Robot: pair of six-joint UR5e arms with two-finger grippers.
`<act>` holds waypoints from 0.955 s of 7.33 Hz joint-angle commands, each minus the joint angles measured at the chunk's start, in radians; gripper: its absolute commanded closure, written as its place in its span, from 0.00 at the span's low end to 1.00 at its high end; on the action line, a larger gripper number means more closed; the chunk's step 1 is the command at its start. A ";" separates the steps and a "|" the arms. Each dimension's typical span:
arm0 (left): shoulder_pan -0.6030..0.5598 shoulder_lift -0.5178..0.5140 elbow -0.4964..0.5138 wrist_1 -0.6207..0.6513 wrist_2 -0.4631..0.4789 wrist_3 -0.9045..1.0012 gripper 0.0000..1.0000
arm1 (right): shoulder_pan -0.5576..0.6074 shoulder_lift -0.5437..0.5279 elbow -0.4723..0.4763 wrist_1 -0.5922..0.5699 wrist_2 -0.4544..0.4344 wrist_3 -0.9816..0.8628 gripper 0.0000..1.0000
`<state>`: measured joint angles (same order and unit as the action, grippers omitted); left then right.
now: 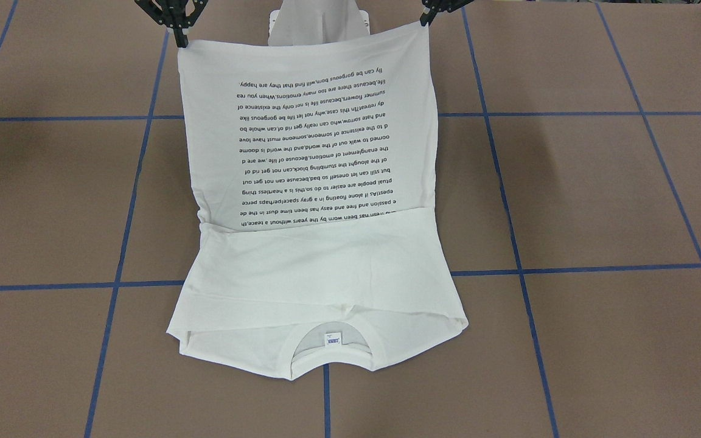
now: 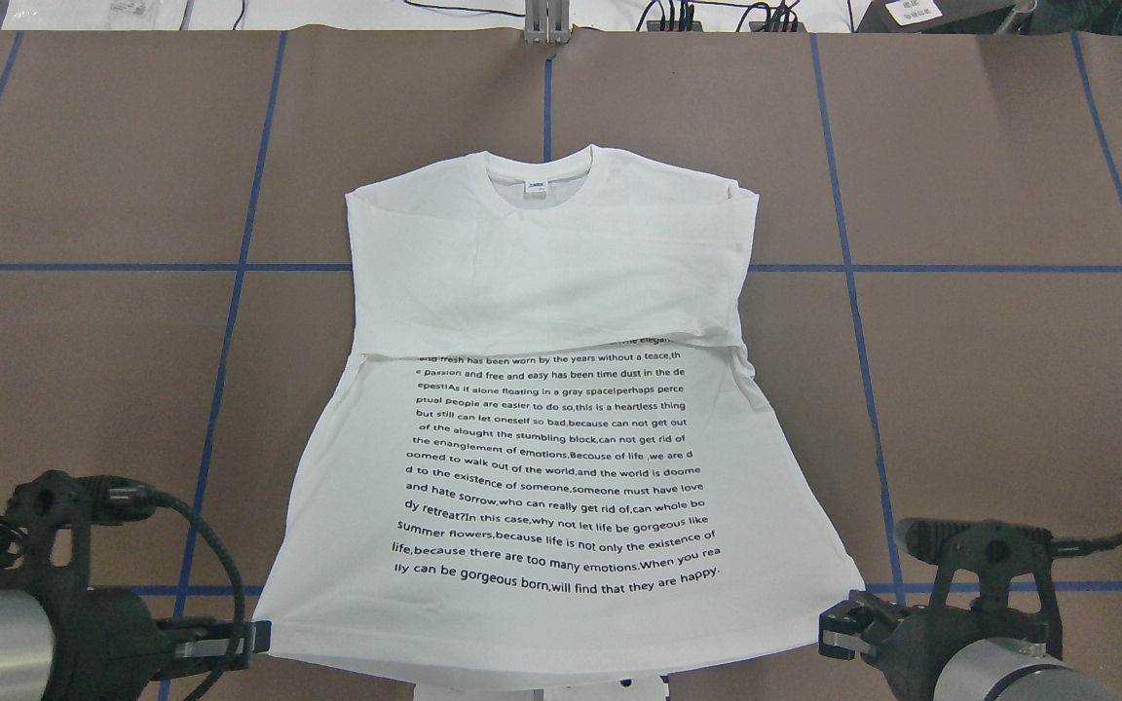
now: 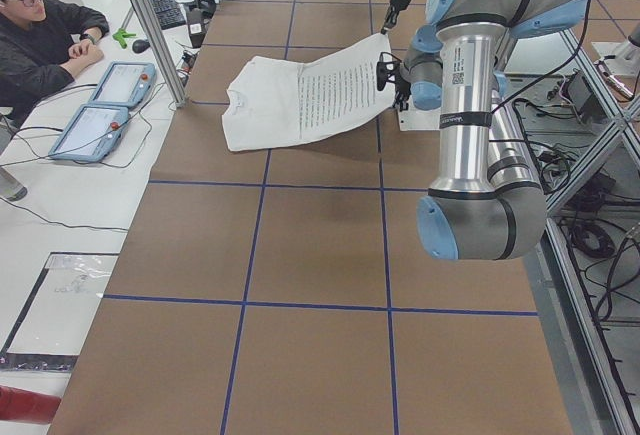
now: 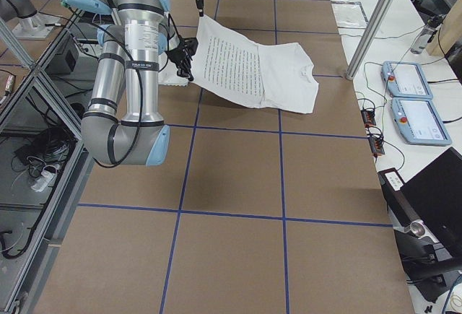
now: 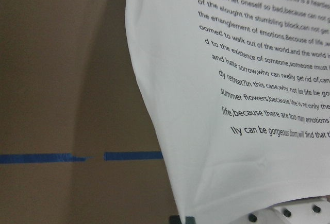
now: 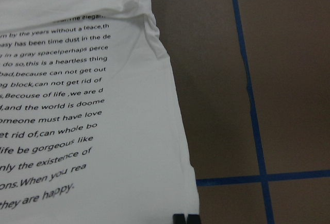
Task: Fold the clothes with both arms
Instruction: 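Lift the hem with both grippers and fold it toward the collar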
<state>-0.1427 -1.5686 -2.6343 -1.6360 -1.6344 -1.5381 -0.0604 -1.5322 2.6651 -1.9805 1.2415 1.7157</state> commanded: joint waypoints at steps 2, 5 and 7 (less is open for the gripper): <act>-0.154 -0.236 0.070 0.209 -0.054 0.094 1.00 | 0.240 0.269 -0.055 -0.153 0.124 -0.204 1.00; -0.407 -0.321 0.192 0.226 -0.061 0.268 1.00 | 0.598 0.455 -0.293 -0.144 0.298 -0.420 1.00; -0.561 -0.423 0.383 0.225 -0.059 0.390 1.00 | 0.732 0.515 -0.442 -0.086 0.318 -0.520 1.00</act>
<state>-0.6104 -1.9301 -2.3703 -1.4115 -1.6945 -1.2242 0.5823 -1.0549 2.3201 -2.1108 1.5403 1.2612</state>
